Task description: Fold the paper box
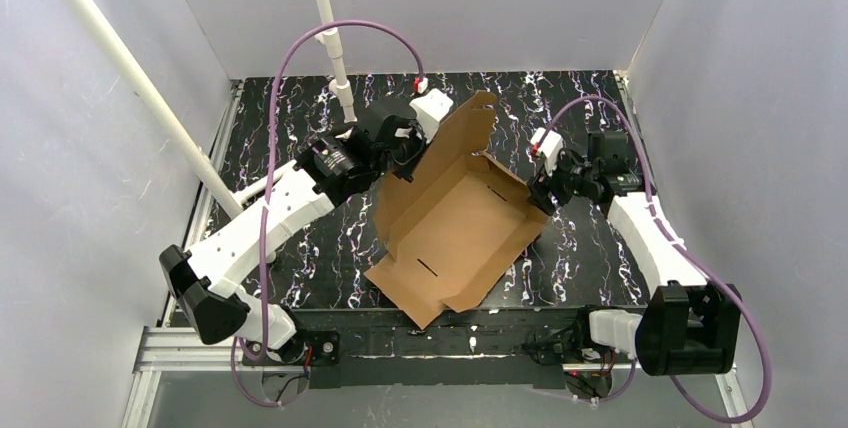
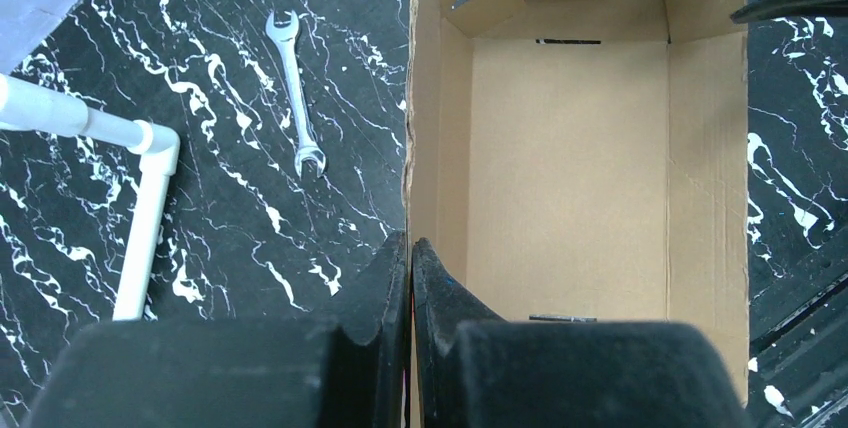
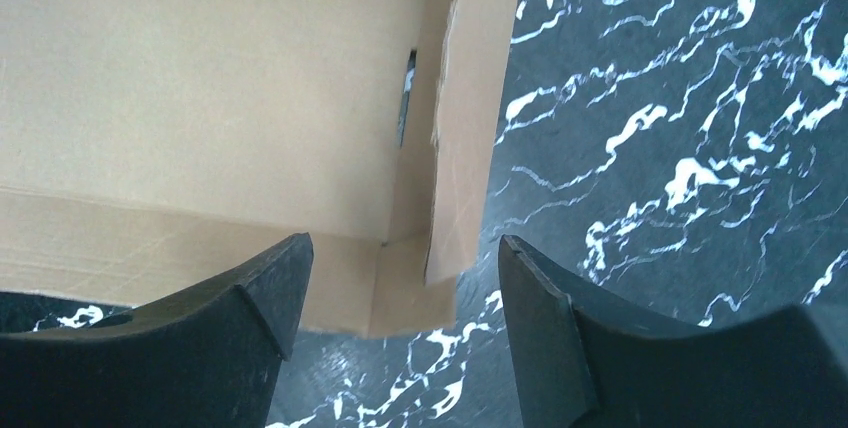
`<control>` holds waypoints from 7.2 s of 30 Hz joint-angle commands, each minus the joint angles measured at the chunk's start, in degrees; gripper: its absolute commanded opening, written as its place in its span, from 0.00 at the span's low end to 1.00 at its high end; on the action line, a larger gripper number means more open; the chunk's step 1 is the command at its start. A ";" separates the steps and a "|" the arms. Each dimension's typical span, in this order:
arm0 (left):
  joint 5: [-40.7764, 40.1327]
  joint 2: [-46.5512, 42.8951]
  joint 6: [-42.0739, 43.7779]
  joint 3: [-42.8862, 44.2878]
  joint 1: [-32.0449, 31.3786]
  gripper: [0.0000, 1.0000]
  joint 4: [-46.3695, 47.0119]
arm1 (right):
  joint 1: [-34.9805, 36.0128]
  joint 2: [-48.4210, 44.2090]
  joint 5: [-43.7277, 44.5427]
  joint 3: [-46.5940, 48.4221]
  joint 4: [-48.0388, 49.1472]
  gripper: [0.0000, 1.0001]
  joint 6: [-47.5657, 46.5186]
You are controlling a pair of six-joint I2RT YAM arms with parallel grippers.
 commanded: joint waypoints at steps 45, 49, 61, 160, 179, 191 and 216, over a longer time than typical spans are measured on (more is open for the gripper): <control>6.52 4.83 23.93 21.31 0.75 0.00 8.52 | -3.46 18.91 -3.24 -11.06 90.12 0.01 53.43; 9.58 4.14 24.93 18.49 0.81 0.00 9.76 | -3.59 25.71 -5.00 -14.71 106.24 0.01 55.31; 20.05 -4.68 21.91 4.95 0.64 0.00 14.49 | -4.82 28.80 -14.34 -23.07 115.15 0.01 51.29; 27.31 -10.16 10.34 0.43 -3.55 0.00 8.31 | 4.85 24.70 -12.23 -26.36 95.70 0.20 8.04; 27.41 -12.17 7.76 -3.78 -5.34 0.00 8.30 | 4.30 21.40 -17.96 -24.79 87.27 0.29 11.70; 26.42 -15.65 5.11 -9.43 -7.01 0.00 9.41 | -0.55 20.29 -24.12 -24.86 87.47 0.33 19.16; 26.29 -15.58 5.61 -9.46 -7.47 0.00 6.61 | -3.64 18.22 -33.40 -24.09 82.78 0.45 21.56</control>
